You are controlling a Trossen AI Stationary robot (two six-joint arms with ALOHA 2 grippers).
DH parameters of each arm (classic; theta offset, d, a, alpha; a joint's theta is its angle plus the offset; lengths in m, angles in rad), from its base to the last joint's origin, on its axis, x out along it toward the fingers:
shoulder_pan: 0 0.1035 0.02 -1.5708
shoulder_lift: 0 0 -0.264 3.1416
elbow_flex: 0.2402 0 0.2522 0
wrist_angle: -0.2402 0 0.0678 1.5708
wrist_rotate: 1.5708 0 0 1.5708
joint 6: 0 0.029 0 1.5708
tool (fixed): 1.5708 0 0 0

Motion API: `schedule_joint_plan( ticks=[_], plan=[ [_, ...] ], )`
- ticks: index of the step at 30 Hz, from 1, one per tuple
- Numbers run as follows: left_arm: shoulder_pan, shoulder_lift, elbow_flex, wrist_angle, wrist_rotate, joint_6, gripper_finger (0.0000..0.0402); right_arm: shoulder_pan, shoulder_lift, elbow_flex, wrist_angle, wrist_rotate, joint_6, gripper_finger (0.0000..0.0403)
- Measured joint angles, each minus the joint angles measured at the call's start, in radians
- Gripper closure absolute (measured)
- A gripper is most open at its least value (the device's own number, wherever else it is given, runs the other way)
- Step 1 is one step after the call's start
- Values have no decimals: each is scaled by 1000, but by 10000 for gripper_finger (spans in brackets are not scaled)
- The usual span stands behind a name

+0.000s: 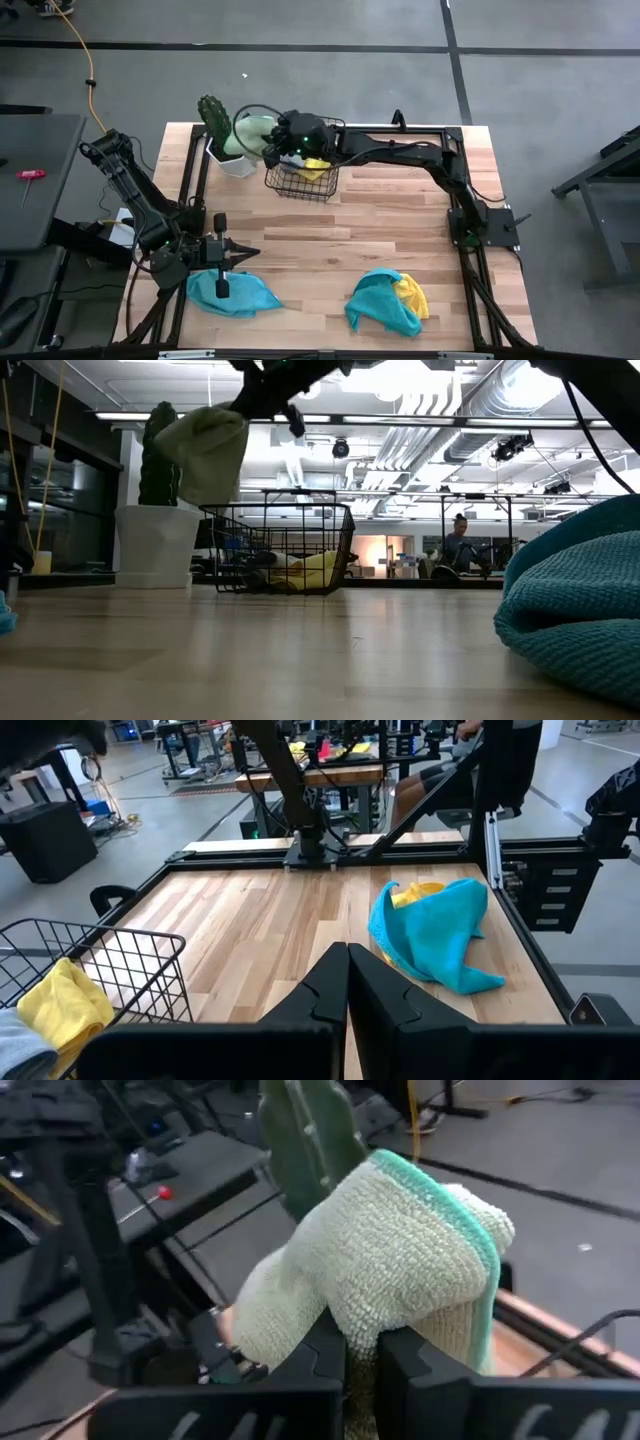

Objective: Fold microfiber towels
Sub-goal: Put the green microfiber cloth into the black wire basket

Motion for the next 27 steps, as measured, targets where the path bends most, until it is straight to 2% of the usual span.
schedule_joint_plan(
  ticks=[8,14,20,27],
  plan=[
    [0,0,0,0,0,18,401,-9,-2,-122,-13,-79,34,402],
    [0,0,0,0,0,18,401,-6,-11,-108,-194,-101,-5,402],
    [0,0,0,0,1,17,401,8,-32,-73,-430,7,-48,402],
    [0,0,0,0,1,17,402,24,-31,-72,-574,91,1,402]
  ],
)
